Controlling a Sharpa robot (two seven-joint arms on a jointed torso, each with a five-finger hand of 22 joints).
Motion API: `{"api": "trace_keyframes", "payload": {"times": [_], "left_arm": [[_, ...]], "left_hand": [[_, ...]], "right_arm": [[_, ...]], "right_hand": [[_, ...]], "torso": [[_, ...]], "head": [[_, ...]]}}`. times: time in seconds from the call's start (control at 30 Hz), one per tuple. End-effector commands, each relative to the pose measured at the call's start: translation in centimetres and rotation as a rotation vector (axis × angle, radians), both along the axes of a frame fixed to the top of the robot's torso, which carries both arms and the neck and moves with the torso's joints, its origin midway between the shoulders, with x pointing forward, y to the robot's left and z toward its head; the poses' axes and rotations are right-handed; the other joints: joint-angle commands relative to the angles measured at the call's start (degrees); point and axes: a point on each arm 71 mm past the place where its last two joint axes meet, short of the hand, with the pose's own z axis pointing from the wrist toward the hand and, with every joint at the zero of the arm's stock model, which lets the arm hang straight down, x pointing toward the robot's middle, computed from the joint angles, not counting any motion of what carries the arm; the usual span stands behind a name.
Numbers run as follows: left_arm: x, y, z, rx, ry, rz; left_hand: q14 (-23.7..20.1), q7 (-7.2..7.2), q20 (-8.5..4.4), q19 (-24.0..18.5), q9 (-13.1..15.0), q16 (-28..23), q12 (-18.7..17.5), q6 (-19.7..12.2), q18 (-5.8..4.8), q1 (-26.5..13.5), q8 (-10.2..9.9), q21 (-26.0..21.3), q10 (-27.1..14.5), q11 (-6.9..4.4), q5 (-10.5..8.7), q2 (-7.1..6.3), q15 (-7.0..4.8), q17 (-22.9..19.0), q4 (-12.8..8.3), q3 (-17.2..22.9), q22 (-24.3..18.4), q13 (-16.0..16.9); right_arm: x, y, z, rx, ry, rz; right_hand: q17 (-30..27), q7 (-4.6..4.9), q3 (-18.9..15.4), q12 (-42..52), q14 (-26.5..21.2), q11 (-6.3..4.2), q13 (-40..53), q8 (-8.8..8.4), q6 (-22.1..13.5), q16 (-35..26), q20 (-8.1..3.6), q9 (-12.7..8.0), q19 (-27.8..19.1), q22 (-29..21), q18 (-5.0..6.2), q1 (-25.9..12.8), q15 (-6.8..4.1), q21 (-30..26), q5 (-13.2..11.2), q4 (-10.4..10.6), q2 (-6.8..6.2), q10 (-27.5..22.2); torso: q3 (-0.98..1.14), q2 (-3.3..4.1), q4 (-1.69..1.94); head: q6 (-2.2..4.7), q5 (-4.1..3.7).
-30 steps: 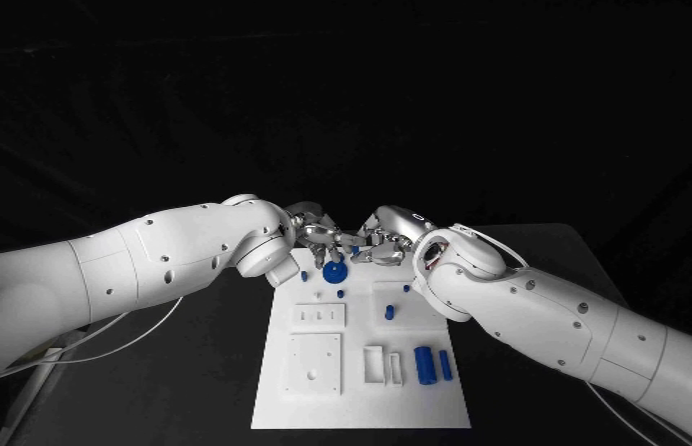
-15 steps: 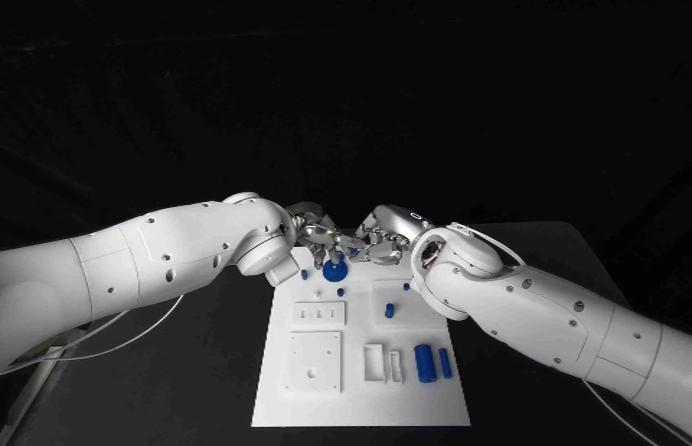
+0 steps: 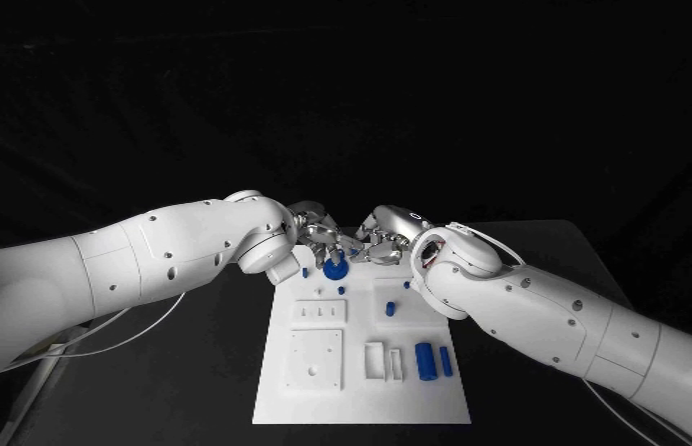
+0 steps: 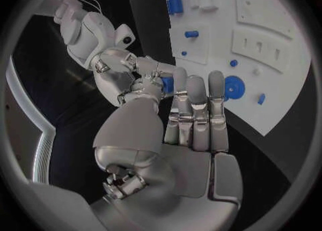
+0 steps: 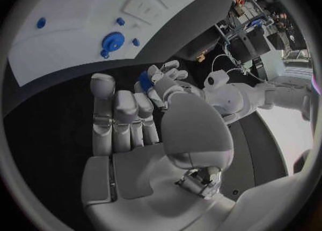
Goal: Assemble the parts on the task board
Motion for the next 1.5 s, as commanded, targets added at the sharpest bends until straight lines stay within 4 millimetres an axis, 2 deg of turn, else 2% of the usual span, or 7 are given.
{"api": "trace_keyframes", "payload": {"times": [0.03, 0.23, 0.3, 0.5, 0.8, 1.17, 1.5], "left_arm": [[-0.1, -0.3, 0.0, -0.002, 0.004, -0.019], [-0.1, -0.3, 0.0, -0.008, 0.018, -0.018], [-0.1, -0.3, -0.1, -0.011, 0.031, -0.015], [-0.2, -0.2, -0.2, -0.008, 0.058, -0.016], [-0.2, 0.1, -0.3, 0.005, 0.066, -0.003], [-0.1, 0.2, -0.3, 0.005, 0.06, 0.013], [0.1, 0.3, -0.2, 0.008, 0.037, 0.024]], "left_hand": [[-0.09, -0.45, -0.05, -0.04, -0.1, 0.39, -0.42, -0.23, -0.45, 0.97, -0.19, -0.28, 0.12, -0.27, 1.6, 1.36, -0.25, 0.1, -1.0, 0.6, 0.1, -0.08], [-0.15, -0.39, -0.06, -0.2, -0.1, 0.48, -0.73, -0.63, -0.39, 1.24, -0.13, -0.1, 0.25, -0.24, 6.88, 2.49, -0.24, 0.21, -3.43, 3.0, 0.4, -0.33], [-0.17, -0.14, -0.08, -0.26, 0.09, 0.51, -0.88, -0.78, -0.33, 1.33, -0.11, -0.01, 0.29, -0.2, 10.4, 2.86, -0.26, 0.25, -4.53, 4.42, 0.52, -0.45], [-0.26, 0.19, -0.02, -0.63, 1.83, 0.59, -1.29, -0.69, 0.04, -1.06, -0.05, 0.59, 0.59, -0.14, 14.76, 3.37, -0.2, 0.44, -8.75, 9.16, 1.21, -0.81], [0.06, -0.05, -0.2, -0.66, 3.54, 0.87, -1.36, 0.08, 0.09, -2.82, -0.07, 0.97, 1.19, -0.37, 16.2, 3.56, -0.39, 0.81, -11.05, 10.59, 1.73, -0.88], [1.12, -1.35, -0.99, 0.24, 7.12, 2.39, -0.86, 3.27, -0.35, -3.83, 0.07, 1.57, 3.38, -1.06, 17.12, 2.22, -1.15, 2.56, -10.91, 10.42, 2.16, -0.3], [2.13, -1.78, -1.39, 0.77, 7.61, 2.63, -0.7, 4.91, -0.42, -3.32, -0.05, 1.92, 4.81, -1.37, 20.54, 0.17, -1.54, 3.89, -11.51, 10.56, 2.41, -0.1]], "right_arm": [[-0.1, 0.2, -0.1, -0.013, 0.004, 0.013], [-0.1, 0.2, -0.2, -0.018, 0.003, 0.013], [0.0, 0.2, -0.3, -0.02, 0.002, 0.013], [-0.1, 0.2, -0.3, -0.019, -0.002, 0.012], [0.0, 0.0, -0.5, -0.018, -0.002, 0.007], [0.1, -0.5, -1.0, -0.003, 0.002, -0.004], [0.2, -0.9, -1.3, 0.031, -0.006, -0.017]], "right_hand": [[-0.08, -1.14, -0.01, -0.2, -0.03, -0.41, 0.05, 0.16, 1.55, -0.18, -0.39, 0.08, 2.17, 3.69, -0.52, 0.3, -0.43, 0.22, 0.54, 0.12, 0.0, 0.12], [-0.09, -1.14, 0.0, -0.22, -0.02, -0.41, 0.04, 0.16, 1.55, -0.2, -0.39, 0.08, 2.18, 3.69, -0.52, 0.3, -0.44, 0.2, 0.65, 0.11, 0.02, 0.11], [-0.12, -1.13, -0.01, -0.31, -0.03, -0.4, -0.01, 0.16, 1.51, -0.23, -0.39, 0.07, 2.16, 3.69, -0.52, 0.25, -0.43, 0.16, 0.82, 0.09, -0.02, 0.06], [-0.16, -1.11, -0.01, -0.35, -0.04, -0.4, -0.03, 0.14, 1.42, -0.28, -0.39, 0.05, 2.16, 3.66, -0.51, 0.18, -0.42, 0.06, 0.85, 0.13, -0.03, 0.04], [-0.46, -0.85, -0.13, -0.96, -0.09, -0.18, -0.47, 0.11, 0.4, -0.64, -0.31, -0.17, 2.1, 3.56, -0.46, -0.07, -0.34, -0.38, 1.51, 0.31, -0.57, -0.27], [-0.95, -0.07, -0.34, -2.87, -0.17, 0.22, -2.03, 0.08, -2.47, -1.23, -0.02, -0.37, 1.99, 3.35, -0.18, -0.24, -0.01, -1.45, 1.84, 1.05, -1.6, -1.26], [-2.18, 1.93, -3.41, -7.42, -0.86, 1.33, -5.87, 0.16, -9.91, -2.73, 0.81, -0.65, 1.41, 2.75, 0.66, -0.92, 0.93, -4.44, 3.37, 2.39, -3.65, -3.76]], "torso": [[0.05, 0.01, 0.02], [0.0, -0.01, -0.03], [0.01, -0.02, -0.02], [0.06, -0.02, 0.01], [0.03, -0.04, 0.01], [0.04, 0.01, 0.01], [0.04, 0.0, 0.03]], "head": [[-0.12, 0.08], [-0.24, 0.2], [-0.25, 0.24], [-0.35, 0.25], [-0.39, 0.32], [-0.43, 0.41], [-0.47, 0.62]]}}
